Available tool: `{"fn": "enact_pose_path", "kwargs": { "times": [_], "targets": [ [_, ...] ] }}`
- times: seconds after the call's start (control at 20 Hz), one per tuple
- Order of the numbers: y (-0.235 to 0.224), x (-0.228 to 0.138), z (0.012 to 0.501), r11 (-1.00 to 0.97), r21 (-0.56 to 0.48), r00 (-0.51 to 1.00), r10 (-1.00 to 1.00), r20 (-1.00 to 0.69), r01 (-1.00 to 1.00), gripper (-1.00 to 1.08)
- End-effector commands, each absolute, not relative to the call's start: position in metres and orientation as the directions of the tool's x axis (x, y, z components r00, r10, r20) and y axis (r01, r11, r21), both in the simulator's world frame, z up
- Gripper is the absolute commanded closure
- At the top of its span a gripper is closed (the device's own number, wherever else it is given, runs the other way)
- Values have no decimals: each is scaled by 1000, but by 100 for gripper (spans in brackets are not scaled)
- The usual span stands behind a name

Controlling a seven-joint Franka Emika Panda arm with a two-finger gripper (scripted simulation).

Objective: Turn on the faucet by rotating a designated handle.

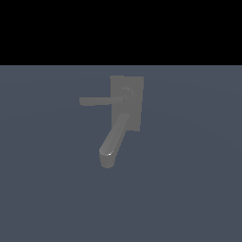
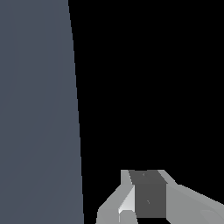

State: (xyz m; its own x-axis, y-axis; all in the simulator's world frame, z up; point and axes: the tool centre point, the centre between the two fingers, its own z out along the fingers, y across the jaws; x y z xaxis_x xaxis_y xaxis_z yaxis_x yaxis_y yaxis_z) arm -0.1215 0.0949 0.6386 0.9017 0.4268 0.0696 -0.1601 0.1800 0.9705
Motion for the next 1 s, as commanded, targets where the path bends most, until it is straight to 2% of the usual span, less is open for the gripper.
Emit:
{"fn": "enact_pose_path", "kwargs": {
  "times": [0.0, 0.45, 0.95],
  "targets": [
    [109, -110, 633, 260, 955, 895, 446, 12, -143, 108],
    [165, -53, 579, 562, 826, 839, 471, -274, -46, 108],
    [202, 10, 468, 805, 589, 690, 383, -614, 77, 108]
  ]
}}
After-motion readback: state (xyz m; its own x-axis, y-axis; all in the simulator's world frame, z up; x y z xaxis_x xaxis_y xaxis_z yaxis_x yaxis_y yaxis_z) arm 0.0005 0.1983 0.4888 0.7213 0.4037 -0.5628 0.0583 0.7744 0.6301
